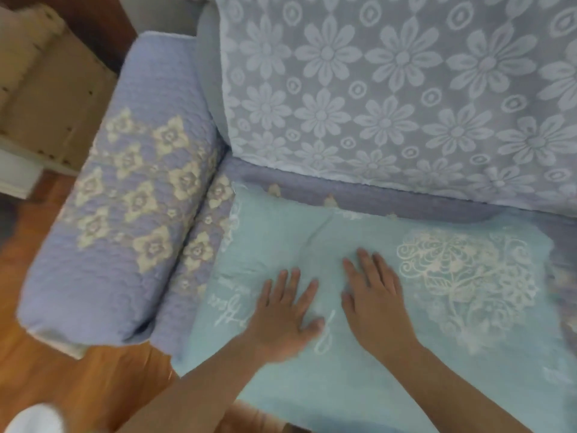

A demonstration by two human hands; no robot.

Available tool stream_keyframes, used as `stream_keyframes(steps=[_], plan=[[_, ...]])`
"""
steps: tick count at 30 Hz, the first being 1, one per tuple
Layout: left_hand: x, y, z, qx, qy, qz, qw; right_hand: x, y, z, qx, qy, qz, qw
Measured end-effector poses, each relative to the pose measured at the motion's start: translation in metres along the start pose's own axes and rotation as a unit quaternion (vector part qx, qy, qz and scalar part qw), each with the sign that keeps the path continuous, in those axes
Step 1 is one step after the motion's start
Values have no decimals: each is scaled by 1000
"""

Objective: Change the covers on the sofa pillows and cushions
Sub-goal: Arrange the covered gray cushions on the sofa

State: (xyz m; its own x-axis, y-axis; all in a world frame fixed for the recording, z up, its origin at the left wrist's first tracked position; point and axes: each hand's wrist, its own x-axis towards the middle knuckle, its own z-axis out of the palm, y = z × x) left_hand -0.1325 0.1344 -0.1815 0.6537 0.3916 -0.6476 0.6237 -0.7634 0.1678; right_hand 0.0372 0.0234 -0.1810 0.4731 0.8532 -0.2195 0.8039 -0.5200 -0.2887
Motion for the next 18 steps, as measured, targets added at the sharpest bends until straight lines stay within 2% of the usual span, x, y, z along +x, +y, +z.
stream_keyframes(steps=[3, 4, 5, 7, 8, 9, 10, 12, 15, 18], plan=[[-39, -15, -2, -89, -28, 148, 985, 23, -7, 21, -56, -41, -33, 997], [-40, -31, -10, -132, 36, 179, 974, 25, -5, 28, -72, -45, -33, 996], [-37, -52, -16, -163, 131, 172, 962, 23, -3, 32, -83, -45, -29, 995], [-18, -99, -28, -187, 309, 35, 932, 18, 1, 37, -101, -41, -23, 994], [-6, -121, -35, -207, 340, -55, 916, 15, 3, 40, -111, -38, -24, 993], [7, -142, -38, -260, 327, -139, 898, 13, 4, 42, -117, -37, -24, 992], [17, -155, -44, -350, 275, -210, 870, 12, 4, 43, -121, -37, -22, 992], [31, -173, -47, -520, 144, -280, 794, 12, 6, 46, -128, -36, -22, 991], [28, -176, -54, -661, 0, -245, 710, 13, 15, 46, -134, -33, -23, 990], [14, -173, -65, -701, -66, -214, 677, 16, 20, 46, -133, -39, -15, 990]])
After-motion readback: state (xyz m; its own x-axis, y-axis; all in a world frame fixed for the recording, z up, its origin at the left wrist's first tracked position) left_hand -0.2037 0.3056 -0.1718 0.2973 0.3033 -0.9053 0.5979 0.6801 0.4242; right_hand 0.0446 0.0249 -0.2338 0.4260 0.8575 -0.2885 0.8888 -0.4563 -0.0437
